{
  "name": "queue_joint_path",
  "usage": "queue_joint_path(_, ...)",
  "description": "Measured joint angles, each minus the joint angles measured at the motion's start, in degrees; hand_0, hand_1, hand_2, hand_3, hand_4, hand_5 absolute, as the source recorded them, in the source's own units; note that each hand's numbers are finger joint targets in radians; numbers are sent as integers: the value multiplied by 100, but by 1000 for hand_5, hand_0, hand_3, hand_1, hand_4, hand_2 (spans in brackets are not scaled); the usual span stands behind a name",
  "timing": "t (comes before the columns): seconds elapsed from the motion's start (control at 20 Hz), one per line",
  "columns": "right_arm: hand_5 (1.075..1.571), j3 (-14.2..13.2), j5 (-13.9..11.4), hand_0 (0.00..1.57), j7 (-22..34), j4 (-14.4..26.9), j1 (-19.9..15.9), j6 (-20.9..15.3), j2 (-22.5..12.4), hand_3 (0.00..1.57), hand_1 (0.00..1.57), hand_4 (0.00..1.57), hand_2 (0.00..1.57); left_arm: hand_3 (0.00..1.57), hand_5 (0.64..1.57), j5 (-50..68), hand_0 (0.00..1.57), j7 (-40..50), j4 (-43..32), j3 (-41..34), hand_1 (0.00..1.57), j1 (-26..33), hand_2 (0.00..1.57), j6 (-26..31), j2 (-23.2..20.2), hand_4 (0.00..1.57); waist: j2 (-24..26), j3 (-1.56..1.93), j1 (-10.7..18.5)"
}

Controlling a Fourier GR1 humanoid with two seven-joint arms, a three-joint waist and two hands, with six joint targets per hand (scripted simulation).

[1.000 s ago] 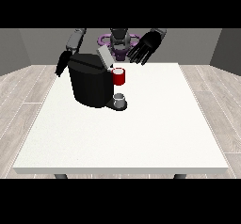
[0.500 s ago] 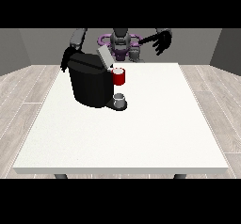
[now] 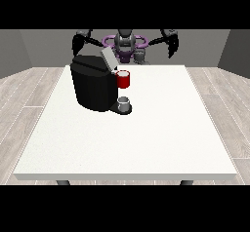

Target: Insert the coffee pod into the coffee machine and close the lid

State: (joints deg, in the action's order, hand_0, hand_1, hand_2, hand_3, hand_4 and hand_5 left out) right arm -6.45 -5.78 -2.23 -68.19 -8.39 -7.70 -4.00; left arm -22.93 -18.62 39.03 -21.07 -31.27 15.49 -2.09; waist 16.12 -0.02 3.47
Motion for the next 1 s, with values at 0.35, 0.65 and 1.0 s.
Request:
queue_joint_path(0.35,1571,195,78,0,195,-412,-323,529,-263,0,0,251,0,0,1571,344,0,335,350,118,0,391,0,209,141,385,299,3,299)
queue_joint_path(0.65,1571,131,120,0,366,-590,-878,645,-436,0,0,0,0,0,1571,675,0,464,1068,403,0,662,0,226,160,383,-143,3,407)
queue_joint_path(1.0,1571,-336,530,0,586,-237,-1522,744,-627,0,0,186,0,0,1571,1023,0,708,1949,802,0,877,0,121,155,323,-706,4,647)
